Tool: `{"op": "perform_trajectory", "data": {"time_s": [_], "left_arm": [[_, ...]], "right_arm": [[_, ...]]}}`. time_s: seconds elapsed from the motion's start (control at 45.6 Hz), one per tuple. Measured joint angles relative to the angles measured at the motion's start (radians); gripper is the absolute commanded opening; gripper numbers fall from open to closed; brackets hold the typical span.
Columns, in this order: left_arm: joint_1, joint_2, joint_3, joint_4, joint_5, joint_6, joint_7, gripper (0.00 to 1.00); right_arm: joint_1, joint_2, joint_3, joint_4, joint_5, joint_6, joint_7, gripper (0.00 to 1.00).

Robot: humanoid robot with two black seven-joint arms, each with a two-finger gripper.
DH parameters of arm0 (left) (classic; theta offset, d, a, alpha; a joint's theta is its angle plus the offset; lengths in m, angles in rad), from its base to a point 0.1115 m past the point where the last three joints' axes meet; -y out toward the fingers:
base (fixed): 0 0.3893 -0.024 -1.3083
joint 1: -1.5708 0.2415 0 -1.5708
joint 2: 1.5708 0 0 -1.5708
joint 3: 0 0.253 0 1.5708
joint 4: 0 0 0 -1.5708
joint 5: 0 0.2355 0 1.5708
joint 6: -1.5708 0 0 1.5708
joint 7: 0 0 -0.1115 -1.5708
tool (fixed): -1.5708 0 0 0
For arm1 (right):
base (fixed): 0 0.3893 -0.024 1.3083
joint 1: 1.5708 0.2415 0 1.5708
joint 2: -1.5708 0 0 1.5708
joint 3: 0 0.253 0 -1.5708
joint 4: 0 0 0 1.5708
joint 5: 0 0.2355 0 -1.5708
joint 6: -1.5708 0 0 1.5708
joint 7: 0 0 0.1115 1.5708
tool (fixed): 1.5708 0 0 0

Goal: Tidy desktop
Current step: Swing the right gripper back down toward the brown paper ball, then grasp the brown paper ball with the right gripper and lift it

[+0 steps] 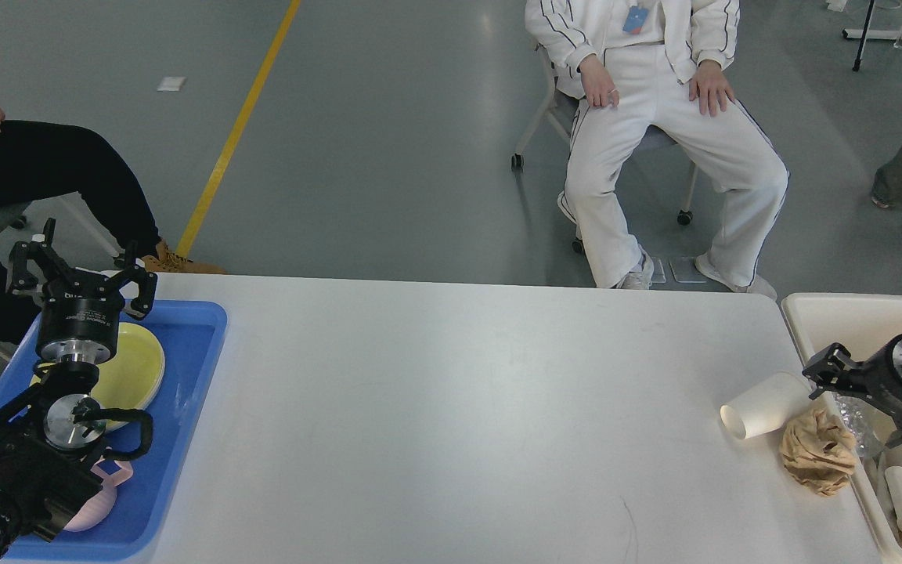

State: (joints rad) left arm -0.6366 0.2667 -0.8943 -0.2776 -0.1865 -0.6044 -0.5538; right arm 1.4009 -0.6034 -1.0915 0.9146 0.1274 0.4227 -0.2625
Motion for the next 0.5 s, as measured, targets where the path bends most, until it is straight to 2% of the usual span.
{"op": "perform_trajectory", "data": {"time_s": [0.351, 0.504], "left_arm": [[0.000, 0.000, 0.000, 0.000, 0.000, 0.000, 0.000, 0.96], [0.000, 0.000, 0.000, 0.000, 0.000, 0.000, 0.000, 0.96]], "right_arm": [[-0.131, 0.004, 0.066, -0.008, 0.003, -0.124, 0.002, 1.00], [-0.168, 0.006, 0.092, -0.030, 0.006, -0.146, 0.002, 1.00]]}}
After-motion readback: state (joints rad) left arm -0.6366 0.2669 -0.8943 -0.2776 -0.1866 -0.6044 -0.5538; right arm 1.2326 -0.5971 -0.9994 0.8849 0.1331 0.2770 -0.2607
